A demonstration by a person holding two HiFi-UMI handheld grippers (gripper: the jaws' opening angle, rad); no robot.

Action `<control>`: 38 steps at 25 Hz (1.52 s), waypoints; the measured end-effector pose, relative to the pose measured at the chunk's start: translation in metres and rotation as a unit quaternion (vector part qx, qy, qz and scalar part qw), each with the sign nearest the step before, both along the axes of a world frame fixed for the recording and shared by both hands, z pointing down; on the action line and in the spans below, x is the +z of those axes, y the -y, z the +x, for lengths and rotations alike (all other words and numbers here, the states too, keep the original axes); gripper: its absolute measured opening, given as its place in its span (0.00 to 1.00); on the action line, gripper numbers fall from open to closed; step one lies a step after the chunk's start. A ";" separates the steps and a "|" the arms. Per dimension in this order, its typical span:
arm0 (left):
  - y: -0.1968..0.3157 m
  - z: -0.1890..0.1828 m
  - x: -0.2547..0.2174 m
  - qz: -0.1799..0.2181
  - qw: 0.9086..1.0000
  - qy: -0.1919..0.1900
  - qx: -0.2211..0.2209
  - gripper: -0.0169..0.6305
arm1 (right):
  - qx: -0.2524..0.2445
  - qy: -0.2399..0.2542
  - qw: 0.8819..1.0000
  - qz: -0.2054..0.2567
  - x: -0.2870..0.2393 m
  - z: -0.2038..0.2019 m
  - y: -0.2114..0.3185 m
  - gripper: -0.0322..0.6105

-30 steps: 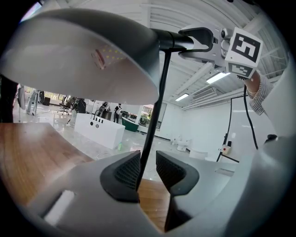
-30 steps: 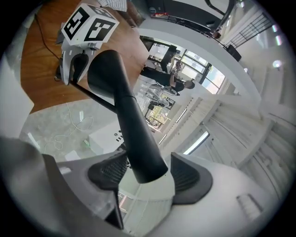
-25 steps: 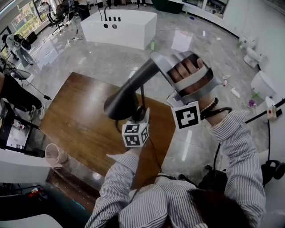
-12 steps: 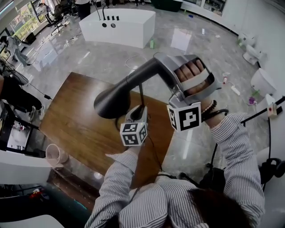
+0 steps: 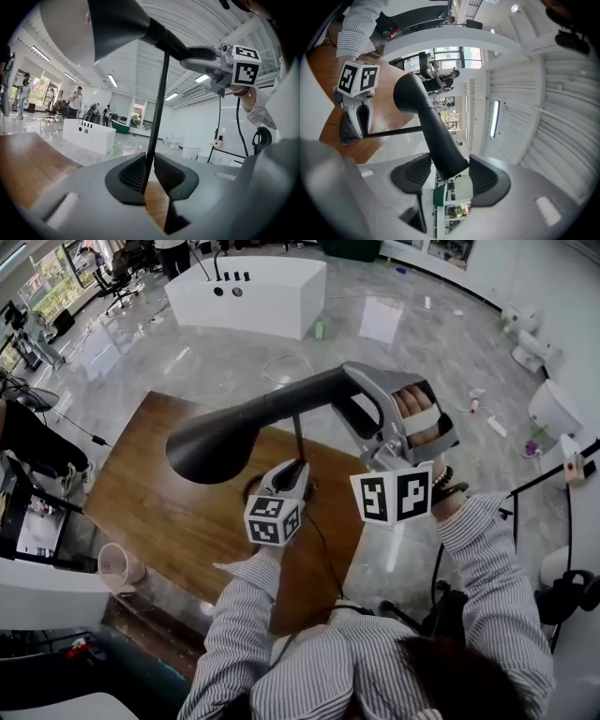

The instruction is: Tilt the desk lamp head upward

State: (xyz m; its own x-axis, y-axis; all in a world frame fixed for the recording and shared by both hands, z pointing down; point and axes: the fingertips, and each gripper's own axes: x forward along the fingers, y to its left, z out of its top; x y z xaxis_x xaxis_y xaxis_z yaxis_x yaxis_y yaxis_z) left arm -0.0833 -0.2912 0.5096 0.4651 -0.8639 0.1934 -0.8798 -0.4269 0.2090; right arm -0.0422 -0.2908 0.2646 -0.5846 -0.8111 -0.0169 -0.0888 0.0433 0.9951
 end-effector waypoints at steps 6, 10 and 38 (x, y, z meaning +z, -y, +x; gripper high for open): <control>0.000 0.000 -0.001 0.015 0.999 0.013 0.045 0.11 | 0.010 0.051 0.998 -0.024 0.005 0.003 -0.001 0.44; -0.002 0.001 -0.001 0.015 0.997 0.015 0.071 0.11 | 0.010 0.098 0.994 -0.052 0.011 0.006 -0.002 0.44; 0.000 -0.001 -0.002 0.019 0.995 0.024 0.091 0.10 | -0.019 0.371 0.888 -0.270 0.071 -0.008 -0.004 0.37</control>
